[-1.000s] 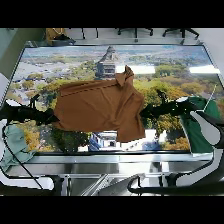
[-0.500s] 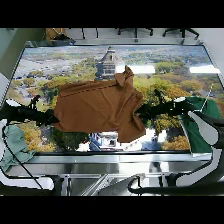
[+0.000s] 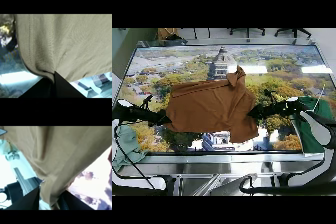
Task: Fold the shirts.
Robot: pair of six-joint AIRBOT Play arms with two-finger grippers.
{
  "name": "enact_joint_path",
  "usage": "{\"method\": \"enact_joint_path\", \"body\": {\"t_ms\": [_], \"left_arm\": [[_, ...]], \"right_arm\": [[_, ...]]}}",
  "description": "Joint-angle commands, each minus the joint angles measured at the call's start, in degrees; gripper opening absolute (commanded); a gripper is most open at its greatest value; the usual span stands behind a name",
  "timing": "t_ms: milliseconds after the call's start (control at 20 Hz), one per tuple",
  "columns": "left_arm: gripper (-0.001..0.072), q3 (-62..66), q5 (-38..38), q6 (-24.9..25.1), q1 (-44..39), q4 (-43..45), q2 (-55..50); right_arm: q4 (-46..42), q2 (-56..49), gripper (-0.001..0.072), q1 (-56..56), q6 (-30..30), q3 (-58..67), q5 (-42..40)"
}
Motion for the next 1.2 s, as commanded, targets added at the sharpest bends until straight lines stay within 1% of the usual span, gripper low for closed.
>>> {"method": "enact_joint_path", "body": {"t_ms": [0, 50, 100, 150, 200, 300, 450, 550, 600, 700, 800, 900, 950, 1050, 1150], "left_arm": [[0.0009, -0.02, -0.09, 0.00, -0.04, -0.04, -0.04], [0.0009, -0.02, -0.37, 0.00, -0.04, -0.20, 0.00], [0.0009, 0.00, -1.01, 0.07, -0.04, -1.07, 0.33], [0.0009, 0.09, -1.68, 0.96, 0.00, -3.58, 1.44], [0.0009, 0.63, -2.34, 3.30, 0.20, -7.93, 3.58], [0.0009, 4.98, -4.46, 5.86, 0.87, -18.23, 9.27], [0.0009, 16.74, -6.64, 6.14, 2.69, -33.22, 19.19], [0.0010, 25.79, -4.81, 6.03, 4.09, -42.23, 26.03], [0.0010, 29.79, -2.89, 5.70, 4.76, -44.68, 28.92], [0.0012, 37.57, 1.68, 0.72, 6.60, -44.48, 34.23], [0.0012, 42.82, 4.87, -2.36, 10.14, -44.48, 38.56], [0.0012, 46.80, 4.42, -4.90, 16.72, -44.44, 41.00], [0.0012, 47.93, 2.67, -6.60, 20.98, -44.46, 41.62], [0.0012, 47.04, -1.09, -7.76, 26.25, -44.50, 41.77], [0.0012, 41.42, -1.31, -7.10, 25.07, -44.44, 41.72]], "right_arm": [[0.46, 0.04, 0.0141, 0.04, -0.46, 0.04, 1.42], [0.48, 0.15, 0.0046, 0.04, -1.01, 0.04, 1.95], [0.50, 0.57, 0.0022, 0.00, -0.96, 0.13, 1.97], [0.55, 1.55, 0.0021, -0.26, -0.96, 0.72, 1.95], [1.70, 3.17, 0.0021, -0.83, -0.98, 2.32, 1.97], [5.35, 8.28, 0.0021, -2.71, -1.01, 8.52, 1.97], [6.75, 18.84, 0.0021, -6.16, -0.98, 23.50, -0.15], [6.71, 25.64, 0.0021, -8.17, -0.98, 33.18, -3.45], [6.71, 28.70, 0.0021, -8.96, -0.98, 36.74, -5.60], [6.29, 35.06, 0.0021, -10.64, -1.01, 41.68, -10.93], [2.69, 39.60, 0.0021, -12.24, -1.01, 44.24, -14.88], [-3.93, 43.43, 0.0021, -13.73, -0.98, 45.46, -20.09], [-6.51, 44.50, 0.0021, -14.16, -0.94, 45.51, -21.94], [-9.97, 44.92, 0.0021, -14.23, -0.87, 45.48, -22.14], [-10.54, 42.38, 0.0020, -14.23, 0.70, 45.46, -18.73]]}}
